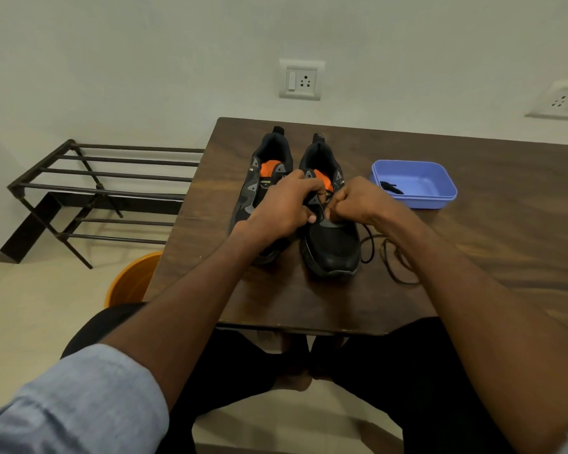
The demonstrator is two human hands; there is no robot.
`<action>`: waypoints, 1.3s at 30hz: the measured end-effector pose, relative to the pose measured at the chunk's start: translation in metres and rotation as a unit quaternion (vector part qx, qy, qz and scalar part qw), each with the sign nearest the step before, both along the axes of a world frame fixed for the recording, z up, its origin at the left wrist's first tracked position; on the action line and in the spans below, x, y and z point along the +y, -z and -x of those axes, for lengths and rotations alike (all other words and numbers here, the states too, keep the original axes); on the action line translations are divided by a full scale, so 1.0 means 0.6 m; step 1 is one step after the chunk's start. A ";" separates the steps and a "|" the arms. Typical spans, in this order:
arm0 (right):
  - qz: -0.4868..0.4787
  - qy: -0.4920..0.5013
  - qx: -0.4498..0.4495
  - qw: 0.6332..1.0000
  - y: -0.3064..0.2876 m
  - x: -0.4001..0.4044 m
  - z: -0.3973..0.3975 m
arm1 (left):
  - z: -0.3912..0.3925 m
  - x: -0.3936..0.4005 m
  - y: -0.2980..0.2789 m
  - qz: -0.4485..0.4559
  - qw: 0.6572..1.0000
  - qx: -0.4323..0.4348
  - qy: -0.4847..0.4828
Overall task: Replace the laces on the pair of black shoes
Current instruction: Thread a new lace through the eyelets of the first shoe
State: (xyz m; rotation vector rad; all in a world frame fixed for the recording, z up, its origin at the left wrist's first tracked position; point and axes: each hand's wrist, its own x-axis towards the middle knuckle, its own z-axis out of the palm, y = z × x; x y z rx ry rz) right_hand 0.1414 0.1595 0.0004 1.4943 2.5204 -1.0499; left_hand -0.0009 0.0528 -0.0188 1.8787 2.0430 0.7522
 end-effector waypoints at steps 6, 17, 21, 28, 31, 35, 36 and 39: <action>-0.066 -0.050 -0.043 0.996 -0.005 -0.004 0.000 | 0.012 0.001 -0.004 0.033 0.999 -0.009 0.024; -0.002 0.002 0.026 1.000 -0.005 -0.013 0.005 | 0.009 0.006 0.004 0.006 1.000 -0.005 0.016; -0.010 -0.008 0.018 1.000 -0.004 -0.013 0.003 | 0.009 0.003 0.010 -0.016 1.000 -0.024 0.010; -0.044 0.019 -0.018 0.999 0.000 -0.017 0.015 | 0.002 -0.004 0.010 -0.004 0.995 -0.101 -0.009; -0.022 0.018 -0.015 0.999 -0.002 -0.021 0.015 | 0.002 -0.002 0.011 0.008 0.994 -0.107 -0.013; -0.046 -0.019 -0.032 0.998 -0.008 -0.025 0.015 | 0.003 -0.003 0.009 0.010 0.995 -0.103 -0.012; -0.044 -0.021 -0.029 0.998 -0.008 -0.024 0.014 | 0.002 -0.003 0.010 0.008 0.995 -0.103 -0.011; -0.019 -0.014 -0.011 1.000 -0.007 -0.021 0.010 | 0.002 -0.004 0.010 0.002 0.995 -0.095 -0.008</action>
